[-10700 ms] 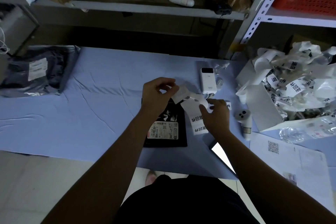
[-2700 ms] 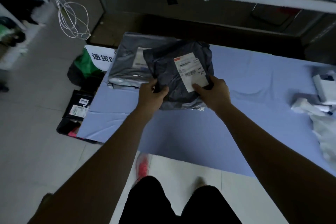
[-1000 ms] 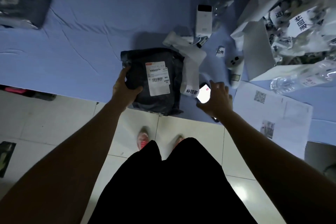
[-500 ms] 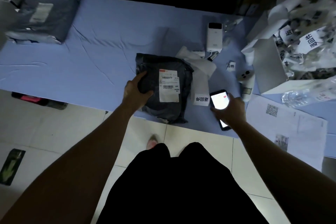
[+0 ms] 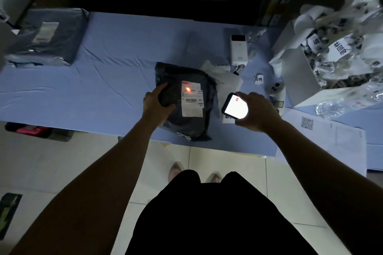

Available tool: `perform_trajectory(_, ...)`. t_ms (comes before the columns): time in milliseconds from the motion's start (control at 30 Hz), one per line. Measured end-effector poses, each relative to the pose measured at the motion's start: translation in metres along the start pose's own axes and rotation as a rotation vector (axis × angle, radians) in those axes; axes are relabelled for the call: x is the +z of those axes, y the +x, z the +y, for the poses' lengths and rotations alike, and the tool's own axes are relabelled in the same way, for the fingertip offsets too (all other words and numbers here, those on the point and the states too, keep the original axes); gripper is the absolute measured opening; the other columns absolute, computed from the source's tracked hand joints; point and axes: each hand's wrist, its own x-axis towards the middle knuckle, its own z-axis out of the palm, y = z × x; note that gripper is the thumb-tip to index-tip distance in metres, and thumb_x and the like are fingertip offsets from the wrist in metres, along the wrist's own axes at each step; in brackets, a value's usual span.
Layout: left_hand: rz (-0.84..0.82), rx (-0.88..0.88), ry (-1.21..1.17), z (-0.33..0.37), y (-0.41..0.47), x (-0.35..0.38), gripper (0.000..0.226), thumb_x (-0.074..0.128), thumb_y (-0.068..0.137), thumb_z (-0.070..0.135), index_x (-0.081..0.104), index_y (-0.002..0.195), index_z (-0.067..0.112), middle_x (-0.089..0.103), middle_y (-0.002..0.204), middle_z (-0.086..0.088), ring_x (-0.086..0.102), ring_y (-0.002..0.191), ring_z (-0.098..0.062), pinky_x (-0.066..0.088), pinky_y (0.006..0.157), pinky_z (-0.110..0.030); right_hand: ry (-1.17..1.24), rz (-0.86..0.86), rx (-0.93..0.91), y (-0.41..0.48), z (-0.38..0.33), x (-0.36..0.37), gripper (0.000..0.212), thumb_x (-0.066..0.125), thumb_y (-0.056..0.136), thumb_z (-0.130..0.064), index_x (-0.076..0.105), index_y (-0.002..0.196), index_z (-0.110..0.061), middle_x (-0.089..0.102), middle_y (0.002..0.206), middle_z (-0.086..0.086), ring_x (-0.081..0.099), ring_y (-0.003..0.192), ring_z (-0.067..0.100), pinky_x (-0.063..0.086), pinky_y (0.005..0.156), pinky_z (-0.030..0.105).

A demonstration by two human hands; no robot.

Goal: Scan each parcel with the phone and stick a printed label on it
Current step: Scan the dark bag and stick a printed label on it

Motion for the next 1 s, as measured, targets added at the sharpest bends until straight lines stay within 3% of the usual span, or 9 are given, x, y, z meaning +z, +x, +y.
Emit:
perform_trajectory(233, 0.003, 0.013, 0.02, -0.001, 0.007, -0.004, 0.079, 0.079, 0.083, 0.029, 0.037, 0.15, 0.035, 0.045, 0.134, -0.017, 0.045, 0.125, -0.041, 0.046, 0.104, -0.049, -0.049, 0.007, 0.023, -0.009, -0.006, -0.01, 0.096, 0.086, 0.074, -0.04, 0.036, 0.154, -0.02, 0.059, 0.129, 0.011, 0.053, 0.122, 0.029, 0.047, 0.097, 0.04)
perform_trajectory(600, 0.034, 0.053, 0.022, -0.006, 0.016, -0.007, 0.075, 0.078, 0.085, 0.03, 0.039, 0.149, 0.032, 0.049, 0.132, -0.017, 0.049, 0.122, -0.039, 0.048, 0.101, -0.046, -0.077, 0.078, 0.038, -0.019, -0.012, -0.011, 0.092, 0.087, 0.071, -0.037, 0.043, 0.149, -0.019, 0.062, 0.116, 0.01, 0.056, 0.11, 0.028, 0.037, 0.079, 0.03)
perform_trajectory(833, 0.03, 0.058, 0.0, -0.008, 0.028, -0.019, 0.077, 0.079, 0.083, 0.027, 0.04, 0.15, 0.032, 0.049, 0.132, -0.02, 0.049, 0.122, -0.041, 0.047, 0.104, -0.047, -0.079, 0.069, 0.042, -0.023, -0.018, -0.012, 0.091, 0.088, 0.071, -0.037, 0.044, 0.148, -0.021, 0.063, 0.118, 0.012, 0.057, 0.112, 0.029, 0.047, 0.09, 0.038)
perform_trajectory(1000, 0.008, 0.067, -0.052, -0.005, 0.036, -0.029, 0.077, 0.079, 0.081, 0.025, 0.042, 0.149, 0.033, 0.047, 0.131, -0.019, 0.048, 0.125, -0.037, 0.041, 0.106, -0.037, -0.05, 0.089, 0.011, -0.022, -0.029, -0.011, 0.095, 0.091, 0.067, -0.032, 0.045, 0.149, -0.019, 0.063, 0.116, 0.02, 0.058, 0.113, 0.038, 0.046, 0.095, 0.044)
